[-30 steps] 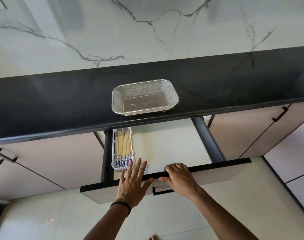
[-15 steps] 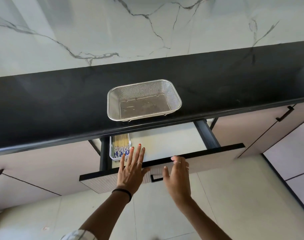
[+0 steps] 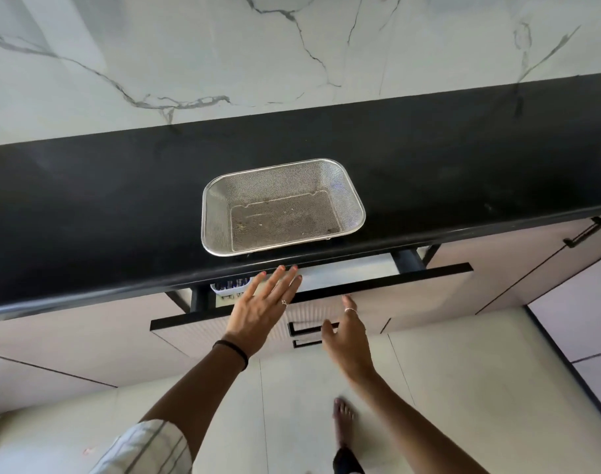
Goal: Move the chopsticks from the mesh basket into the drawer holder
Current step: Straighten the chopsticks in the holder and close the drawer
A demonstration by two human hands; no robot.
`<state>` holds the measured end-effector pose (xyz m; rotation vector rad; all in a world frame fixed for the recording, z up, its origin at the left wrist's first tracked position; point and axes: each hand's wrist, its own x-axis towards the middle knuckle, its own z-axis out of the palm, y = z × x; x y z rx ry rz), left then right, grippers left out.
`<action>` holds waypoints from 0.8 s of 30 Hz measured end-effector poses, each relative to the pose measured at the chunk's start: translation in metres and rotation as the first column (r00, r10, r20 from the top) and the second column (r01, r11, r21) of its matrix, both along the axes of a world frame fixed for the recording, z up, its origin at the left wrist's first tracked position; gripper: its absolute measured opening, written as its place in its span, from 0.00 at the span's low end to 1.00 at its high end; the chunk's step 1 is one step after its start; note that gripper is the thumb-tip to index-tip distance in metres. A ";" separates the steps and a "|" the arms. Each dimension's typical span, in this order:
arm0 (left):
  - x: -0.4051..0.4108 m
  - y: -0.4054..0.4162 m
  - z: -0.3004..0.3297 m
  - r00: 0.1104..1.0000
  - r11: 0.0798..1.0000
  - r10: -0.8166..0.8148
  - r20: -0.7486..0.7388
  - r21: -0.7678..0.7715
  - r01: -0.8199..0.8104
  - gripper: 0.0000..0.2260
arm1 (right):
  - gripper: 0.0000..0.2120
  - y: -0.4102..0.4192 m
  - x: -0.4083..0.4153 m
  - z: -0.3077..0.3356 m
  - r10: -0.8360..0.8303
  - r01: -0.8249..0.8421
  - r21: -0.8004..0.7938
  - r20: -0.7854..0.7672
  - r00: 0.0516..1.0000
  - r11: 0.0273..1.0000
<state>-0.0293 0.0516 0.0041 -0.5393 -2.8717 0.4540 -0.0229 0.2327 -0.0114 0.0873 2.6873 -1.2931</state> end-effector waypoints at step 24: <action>-0.071 -0.053 -0.024 0.992 0.985 -0.093 -0.084 0.140 0.104 0.33 | 0.32 -0.032 -0.091 -0.044 0.267 -0.256 0.276 -0.003 0.964 0.926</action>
